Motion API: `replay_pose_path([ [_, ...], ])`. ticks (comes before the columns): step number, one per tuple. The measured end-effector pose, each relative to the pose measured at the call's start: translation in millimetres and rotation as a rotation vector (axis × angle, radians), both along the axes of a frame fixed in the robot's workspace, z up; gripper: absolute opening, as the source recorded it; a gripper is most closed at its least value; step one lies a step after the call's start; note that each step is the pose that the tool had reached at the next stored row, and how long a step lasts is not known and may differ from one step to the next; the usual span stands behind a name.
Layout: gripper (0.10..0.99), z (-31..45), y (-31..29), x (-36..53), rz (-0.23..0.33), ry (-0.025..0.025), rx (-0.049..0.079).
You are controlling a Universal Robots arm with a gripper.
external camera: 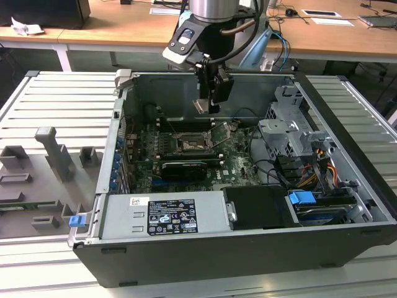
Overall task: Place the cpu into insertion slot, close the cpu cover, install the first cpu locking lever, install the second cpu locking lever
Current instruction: 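Place the cpu into insertion slot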
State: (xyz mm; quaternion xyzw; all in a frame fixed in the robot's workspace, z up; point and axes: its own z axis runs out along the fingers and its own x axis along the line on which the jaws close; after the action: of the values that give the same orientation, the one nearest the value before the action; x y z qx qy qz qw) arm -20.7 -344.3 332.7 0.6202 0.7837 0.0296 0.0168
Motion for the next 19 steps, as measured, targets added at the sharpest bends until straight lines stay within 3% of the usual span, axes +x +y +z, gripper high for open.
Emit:
replay_pose_path([
  [5, 0.525, -6.5, 0.0, 0.0, -0.039, -0.0009, 0.0],
  [19, 0.525, -23.3, 0.0, 0.0, -0.039, -0.001, -0.002],
])
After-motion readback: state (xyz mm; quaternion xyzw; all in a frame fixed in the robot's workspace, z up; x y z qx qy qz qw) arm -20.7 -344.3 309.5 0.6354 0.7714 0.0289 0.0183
